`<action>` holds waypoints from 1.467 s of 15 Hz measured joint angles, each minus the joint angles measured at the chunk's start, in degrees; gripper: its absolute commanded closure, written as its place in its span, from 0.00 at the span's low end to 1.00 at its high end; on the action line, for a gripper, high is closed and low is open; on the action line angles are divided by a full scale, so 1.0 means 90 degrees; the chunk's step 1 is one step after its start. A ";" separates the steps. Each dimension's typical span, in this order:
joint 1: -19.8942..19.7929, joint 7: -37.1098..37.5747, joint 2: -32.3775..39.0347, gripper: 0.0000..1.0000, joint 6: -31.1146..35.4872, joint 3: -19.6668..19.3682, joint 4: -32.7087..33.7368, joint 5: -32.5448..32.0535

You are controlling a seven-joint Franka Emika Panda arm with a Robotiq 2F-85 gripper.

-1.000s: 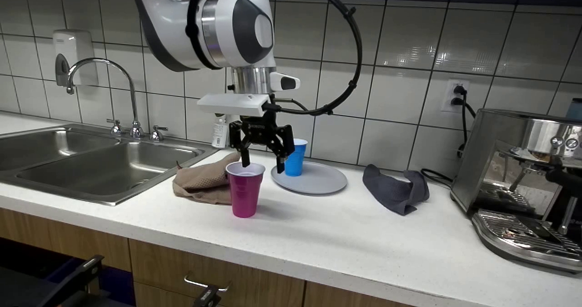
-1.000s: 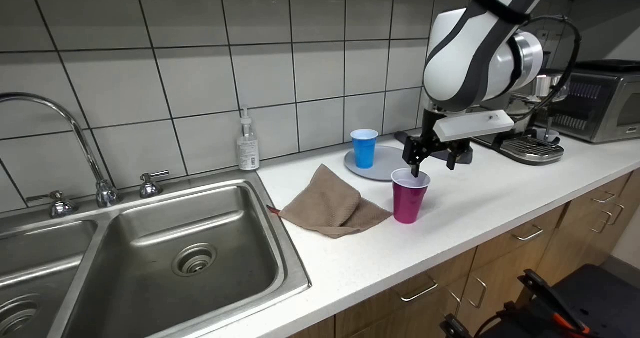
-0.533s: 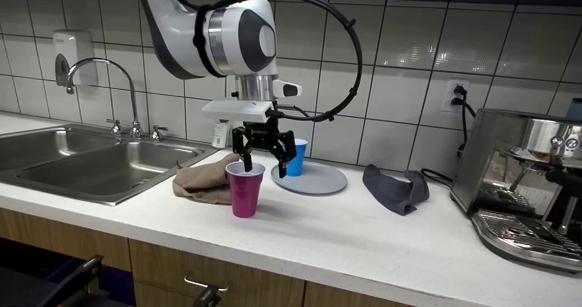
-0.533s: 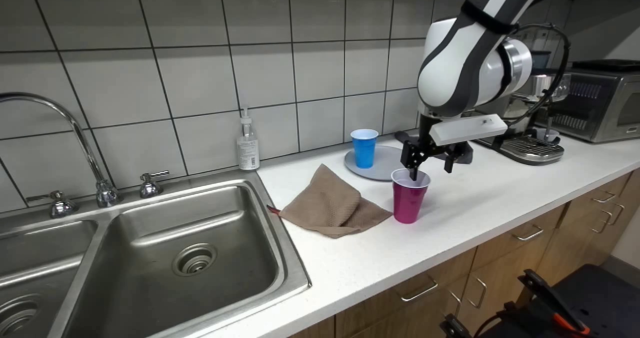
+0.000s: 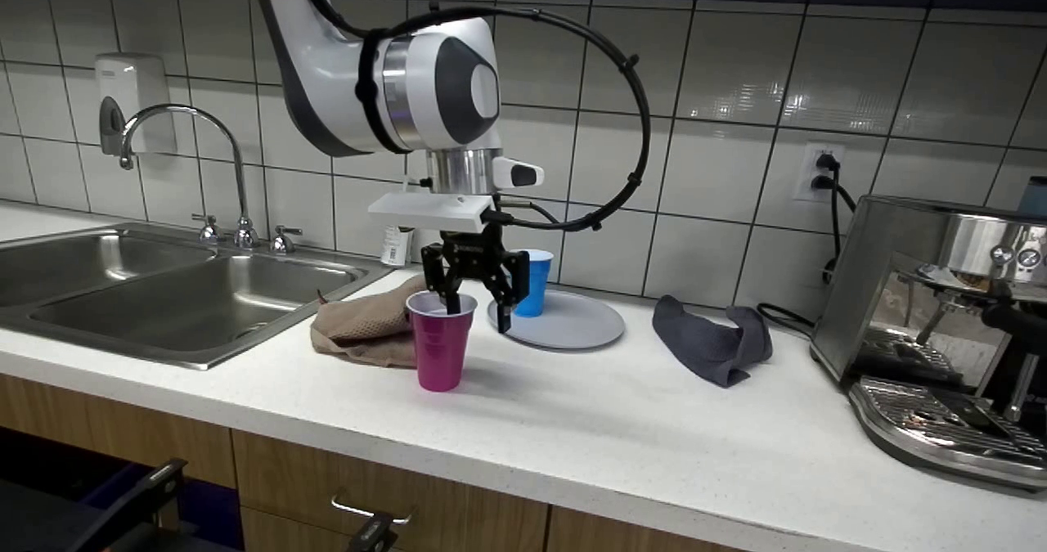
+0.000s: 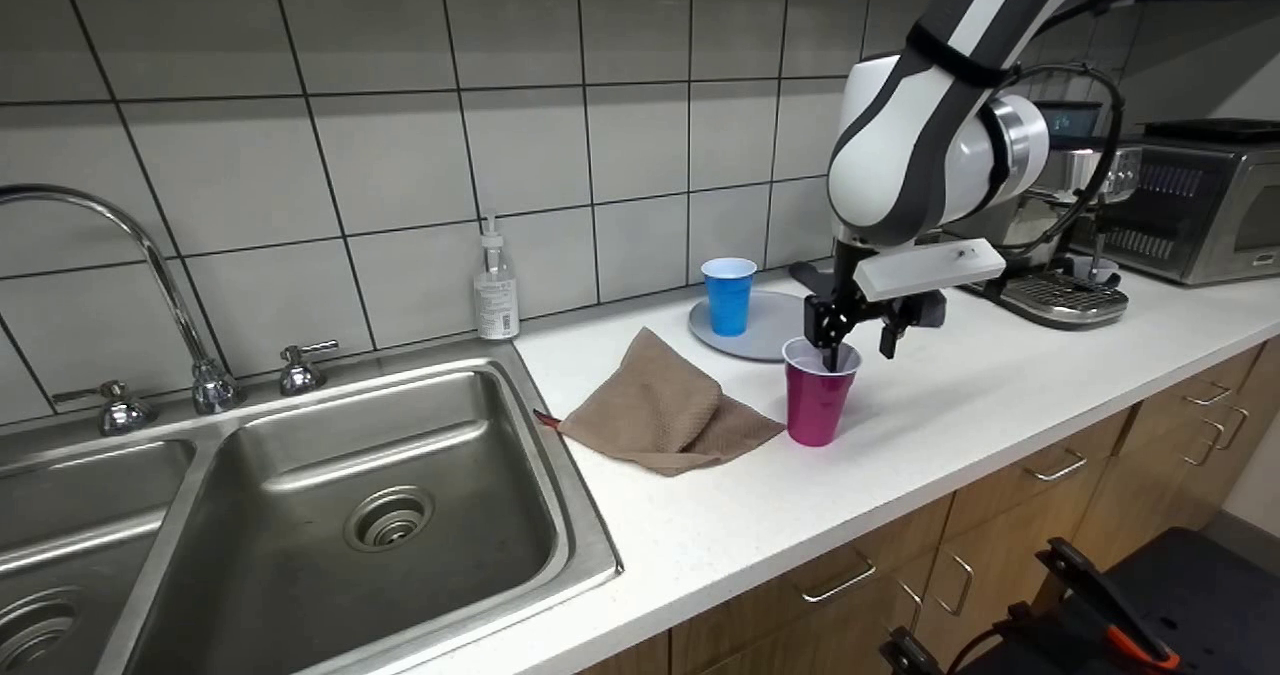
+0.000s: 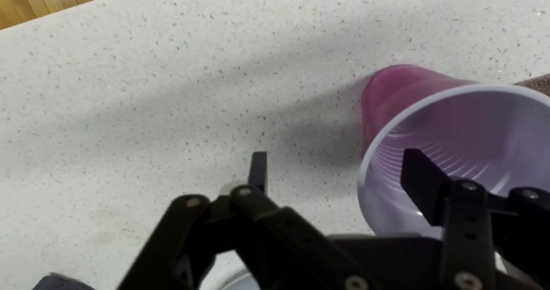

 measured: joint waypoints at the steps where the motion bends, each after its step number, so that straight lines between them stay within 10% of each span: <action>1: 0.0002 0.0000 0.0023 0.58 0.0006 0.0000 0.0010 0.0001; 7: 0.0009 0.0000 0.0138 1.00 0.0061 0.0000 0.0043 0.0008; 22: -0.0001 -0.0396 -0.0238 0.98 0.0204 -0.0001 -0.0028 0.0610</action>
